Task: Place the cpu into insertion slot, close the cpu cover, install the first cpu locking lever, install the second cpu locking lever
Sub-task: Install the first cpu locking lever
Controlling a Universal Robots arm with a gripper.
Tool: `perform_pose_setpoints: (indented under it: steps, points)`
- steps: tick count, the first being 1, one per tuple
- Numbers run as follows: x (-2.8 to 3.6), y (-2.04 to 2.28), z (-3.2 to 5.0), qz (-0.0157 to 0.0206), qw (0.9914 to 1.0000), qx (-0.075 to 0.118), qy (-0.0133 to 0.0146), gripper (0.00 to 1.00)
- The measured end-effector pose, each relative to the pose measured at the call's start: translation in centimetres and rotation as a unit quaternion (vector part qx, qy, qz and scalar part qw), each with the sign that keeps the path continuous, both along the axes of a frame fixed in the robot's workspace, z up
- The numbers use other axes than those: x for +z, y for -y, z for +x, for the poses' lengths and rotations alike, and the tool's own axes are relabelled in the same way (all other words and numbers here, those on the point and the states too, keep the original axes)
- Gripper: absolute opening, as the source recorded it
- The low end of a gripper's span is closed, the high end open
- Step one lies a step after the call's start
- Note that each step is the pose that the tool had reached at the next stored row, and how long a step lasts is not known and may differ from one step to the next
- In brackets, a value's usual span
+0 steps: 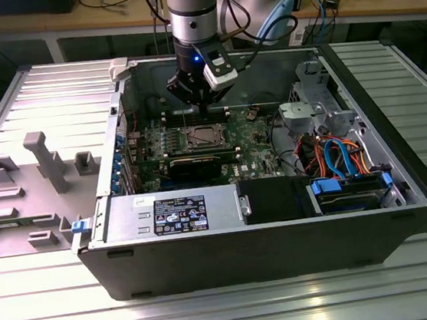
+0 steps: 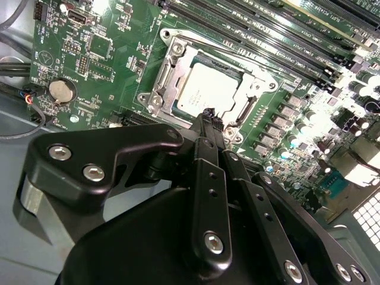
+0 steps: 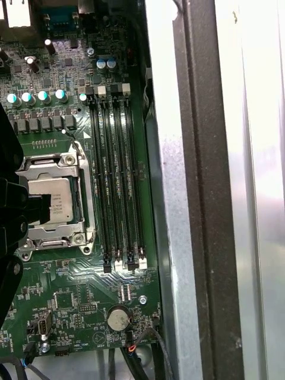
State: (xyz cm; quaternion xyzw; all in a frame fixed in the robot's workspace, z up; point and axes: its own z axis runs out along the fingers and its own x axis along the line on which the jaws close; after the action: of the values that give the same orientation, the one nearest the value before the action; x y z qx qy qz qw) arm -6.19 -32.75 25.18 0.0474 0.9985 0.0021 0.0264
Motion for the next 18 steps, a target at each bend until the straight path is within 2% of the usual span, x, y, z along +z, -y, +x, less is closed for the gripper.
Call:
perform_pose_setpoints:
  steps: [3,8,13,18]
  points:
    - [0.00,0.01,0.00,-0.0001,1.00000,0.001,0.0000,0.11]
    - [0.00,0.01,-0.07,0.0001,0.99927,0.038,0.0000,0.11]
    - [0.00,0.00,-0.49,0.0004,0.99925,0.039,0.0000,0.11]
    - [0.00,0.00,-0.53,0.0003,0.99925,0.039,0.0000,0.11]
